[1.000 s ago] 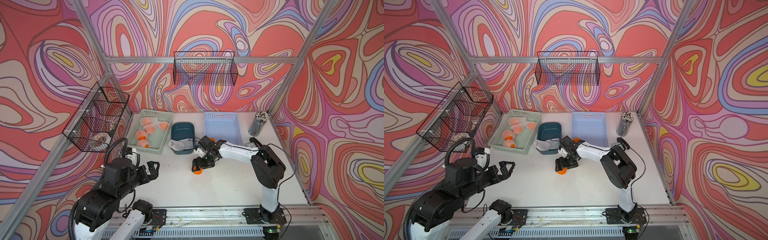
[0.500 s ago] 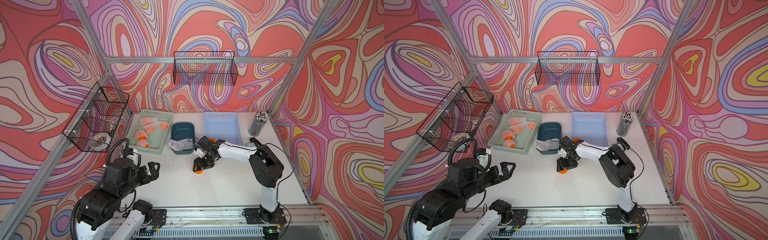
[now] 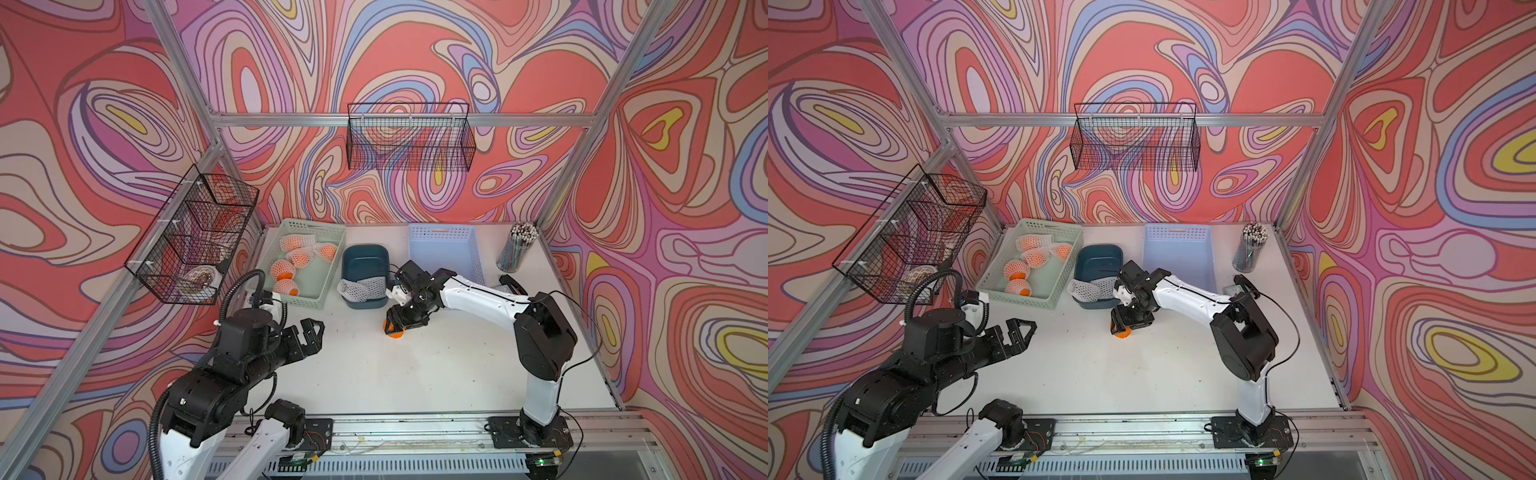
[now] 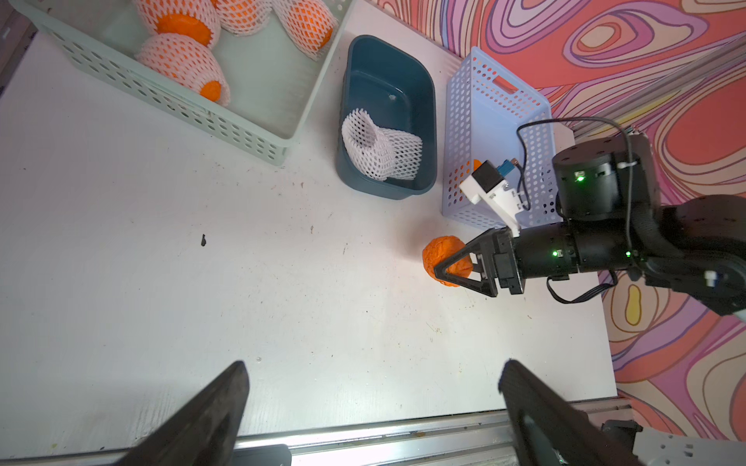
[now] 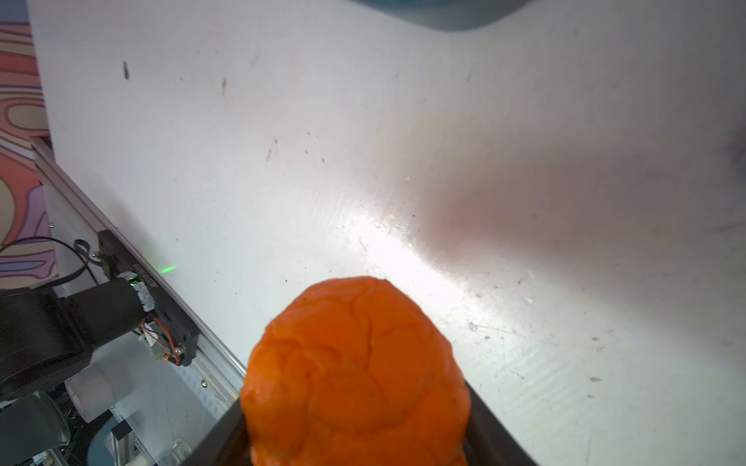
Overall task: Remove foam nets from oranges
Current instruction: Pick up the orange from the center of the board, then place the orange in the basket.
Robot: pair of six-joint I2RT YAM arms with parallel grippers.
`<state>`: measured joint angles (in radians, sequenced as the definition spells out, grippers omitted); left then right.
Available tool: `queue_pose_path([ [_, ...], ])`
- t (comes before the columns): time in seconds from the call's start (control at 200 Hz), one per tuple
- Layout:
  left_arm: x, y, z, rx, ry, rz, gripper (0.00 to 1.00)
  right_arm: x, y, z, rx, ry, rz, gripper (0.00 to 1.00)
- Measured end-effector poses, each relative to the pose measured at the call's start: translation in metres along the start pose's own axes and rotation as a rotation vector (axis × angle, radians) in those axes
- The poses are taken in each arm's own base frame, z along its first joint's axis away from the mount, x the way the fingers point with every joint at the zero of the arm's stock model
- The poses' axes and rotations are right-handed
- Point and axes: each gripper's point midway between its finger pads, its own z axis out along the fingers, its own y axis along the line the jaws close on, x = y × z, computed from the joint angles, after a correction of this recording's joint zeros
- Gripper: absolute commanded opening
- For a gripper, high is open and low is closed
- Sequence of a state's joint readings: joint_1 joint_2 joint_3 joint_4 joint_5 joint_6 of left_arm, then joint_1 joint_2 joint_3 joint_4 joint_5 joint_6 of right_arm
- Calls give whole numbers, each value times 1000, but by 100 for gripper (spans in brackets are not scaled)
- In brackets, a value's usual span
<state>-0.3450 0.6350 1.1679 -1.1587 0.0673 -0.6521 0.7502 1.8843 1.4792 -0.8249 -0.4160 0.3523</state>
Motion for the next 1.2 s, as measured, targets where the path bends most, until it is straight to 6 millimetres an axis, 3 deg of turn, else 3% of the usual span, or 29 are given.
queue_pose_path([
  [0.145,-3,-13,17,25,56,19,100,-20,13,-32,-21,-76,-10,57],
  [0.245,-5,-21,32,35,98,32,100,-32,4,-58,-24,-132,25,56],
  [0.471,-21,-43,42,97,94,71,100,-48,-61,-109,46,-217,174,56],
  [0.706,-31,-53,42,127,67,97,100,-45,-119,-135,113,-240,278,56],
  [0.851,-31,-52,42,125,66,104,100,-47,-138,-132,129,-226,295,56],
  [1.202,-30,-44,31,102,34,105,100,-45,-179,-80,143,-99,344,56],
])
